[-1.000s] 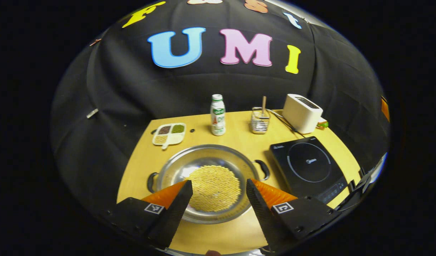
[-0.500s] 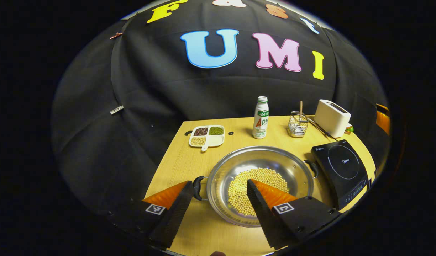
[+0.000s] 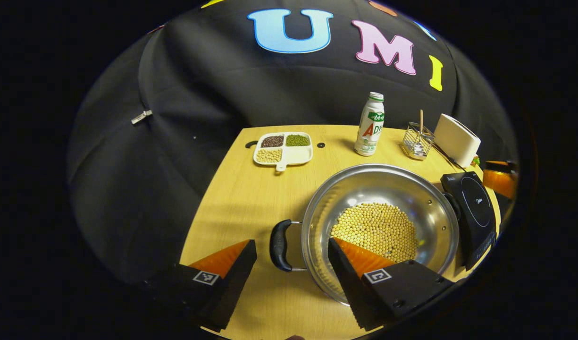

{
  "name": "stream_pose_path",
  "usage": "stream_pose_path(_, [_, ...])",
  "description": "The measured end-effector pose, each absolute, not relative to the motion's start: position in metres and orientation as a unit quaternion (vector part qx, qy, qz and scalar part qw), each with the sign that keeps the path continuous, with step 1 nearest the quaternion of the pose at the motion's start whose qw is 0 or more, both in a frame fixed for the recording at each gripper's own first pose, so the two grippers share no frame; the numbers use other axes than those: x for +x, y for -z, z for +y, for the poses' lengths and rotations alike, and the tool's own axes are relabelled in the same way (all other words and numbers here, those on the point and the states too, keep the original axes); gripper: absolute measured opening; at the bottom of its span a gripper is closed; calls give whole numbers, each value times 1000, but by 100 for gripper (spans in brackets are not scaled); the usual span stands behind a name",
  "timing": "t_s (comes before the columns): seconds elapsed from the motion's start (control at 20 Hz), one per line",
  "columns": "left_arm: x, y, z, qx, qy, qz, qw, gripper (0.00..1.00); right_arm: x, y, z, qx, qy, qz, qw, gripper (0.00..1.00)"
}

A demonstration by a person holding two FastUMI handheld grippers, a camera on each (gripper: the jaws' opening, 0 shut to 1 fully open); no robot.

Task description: First push the handle of the pot to place it horizontally, then grasp the pot with both hands and set it on the induction cooktop.

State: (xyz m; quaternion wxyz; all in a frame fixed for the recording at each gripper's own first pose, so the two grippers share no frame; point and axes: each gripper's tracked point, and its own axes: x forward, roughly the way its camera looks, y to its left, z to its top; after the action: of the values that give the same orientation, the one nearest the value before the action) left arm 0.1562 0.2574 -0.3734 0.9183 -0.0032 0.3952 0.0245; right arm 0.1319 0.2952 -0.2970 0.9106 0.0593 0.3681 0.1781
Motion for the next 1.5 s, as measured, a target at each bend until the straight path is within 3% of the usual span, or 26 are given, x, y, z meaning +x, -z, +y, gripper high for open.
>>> stream_pose_path(0.55, [181,411,253,4,-17,420,907,91,135,390,340,54,-167,478,860,98])
stream_pose_path(0.75, [186,417,258,15,-17,426,905,86,139,407,341,56,-150,497,853,88])
stream_pose_path(0.8, [185,421,260,18,-22,435,900,84,138,406,342,60,-147,500,851,72])
stream_pose_path(0.95, [181,423,260,29,-21,437,899,74,138,407,343,55,-160,494,853,67])
stream_pose_path(1.0, [185,422,260,24,-22,429,903,73,139,407,342,54,-163,494,852,60])
stream_pose_path(1.05, [183,420,257,18,-21,429,903,69,140,406,340,56,-165,497,850,61])
stream_pose_path(1.15, [173,420,253,3,-20,439,898,62,140,401,339,65,-163,507,844,54])
stream_pose_path(1.2, [170,417,249,-2,-21,443,896,64,140,399,337,61,-167,508,843,58])
stream_pose_path(1.25, [168,412,247,-1,-24,444,896,63,139,397,335,57,-170,506,844,53])
stream_pose_path(1.3, [167,407,246,2,-26,442,896,63,136,392,331,57,-172,504,844,58])
stream_pose_path(1.5, [160,368,235,22,-27,426,904,60,133,363,315,74,-172,491,851,58])
